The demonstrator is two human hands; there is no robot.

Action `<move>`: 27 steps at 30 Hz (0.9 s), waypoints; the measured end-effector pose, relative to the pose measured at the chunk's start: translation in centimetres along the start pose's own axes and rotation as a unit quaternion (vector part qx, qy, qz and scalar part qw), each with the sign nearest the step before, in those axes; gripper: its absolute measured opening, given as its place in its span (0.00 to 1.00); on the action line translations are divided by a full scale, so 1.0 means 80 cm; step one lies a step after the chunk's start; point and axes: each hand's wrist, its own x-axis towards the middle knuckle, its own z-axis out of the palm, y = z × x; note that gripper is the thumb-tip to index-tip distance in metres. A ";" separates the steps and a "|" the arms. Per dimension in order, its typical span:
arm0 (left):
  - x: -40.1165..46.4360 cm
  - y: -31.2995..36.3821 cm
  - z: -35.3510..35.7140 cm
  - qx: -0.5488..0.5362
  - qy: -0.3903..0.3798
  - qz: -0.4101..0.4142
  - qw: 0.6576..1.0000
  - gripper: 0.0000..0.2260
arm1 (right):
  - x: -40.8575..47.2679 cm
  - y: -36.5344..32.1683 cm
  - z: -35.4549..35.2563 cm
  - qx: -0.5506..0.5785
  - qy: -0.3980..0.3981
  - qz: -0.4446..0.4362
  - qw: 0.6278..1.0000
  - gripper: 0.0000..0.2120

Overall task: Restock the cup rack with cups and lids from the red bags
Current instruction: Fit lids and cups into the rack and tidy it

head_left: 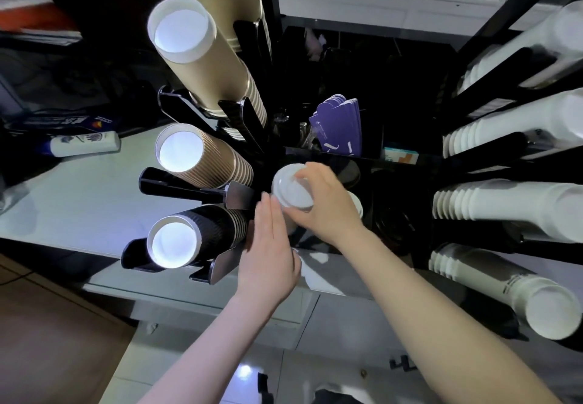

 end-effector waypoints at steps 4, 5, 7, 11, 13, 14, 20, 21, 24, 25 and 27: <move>-0.002 -0.005 -0.002 0.022 -0.015 -0.001 1.000 0.40 | 0.008 0.003 0.028 -0.147 -0.078 0.011 0.986 0.20; -0.002 -0.006 -0.001 0.028 -0.018 0.001 0.999 0.40 | 0.009 0.004 0.032 -0.156 -0.073 0.007 0.985 0.18; -0.003 -0.009 0.000 0.033 -0.025 0.005 0.999 0.39 | 0.012 0.001 0.036 -0.172 -0.070 -0.002 0.983 0.14; 0.001 -0.009 0.004 0.033 -0.026 0.013 0.999 0.38 | 0.005 0.005 0.039 -0.221 -0.134 -0.007 0.966 0.15; 0.005 -0.008 0.005 0.024 -0.027 0.020 0.999 0.37 | -0.005 0.012 0.034 -0.196 -0.132 -0.011 0.972 0.18; 0.008 -0.008 0.006 0.013 -0.033 0.023 0.999 0.37 | -0.010 0.016 0.029 -0.172 -0.118 -0.014 0.978 0.18; 0.028 -0.001 0.009 0.034 -0.065 0.061 0.995 0.36 | -0.042 0.050 -0.012 -0.156 -0.016 0.030 0.987 0.17; 0.031 0.001 0.010 0.043 -0.071 0.063 0.995 0.37 | -0.047 0.055 -0.015 -0.168 -0.020 0.044 0.985 0.17; 0.035 0.004 0.014 0.075 -0.079 0.061 0.992 0.38 | -0.061 0.064 -0.011 -0.204 -0.070 0.064 0.974 0.18; 0.036 0.004 0.016 0.089 -0.082 0.060 0.991 0.38 | -0.067 0.066 -0.008 -0.212 -0.087 0.071 0.971 0.19; 0.035 0.005 0.021 0.111 -0.085 0.060 0.988 0.39 | -0.075 0.068 -0.003 -0.233 -0.112 0.076 0.963 0.21</move>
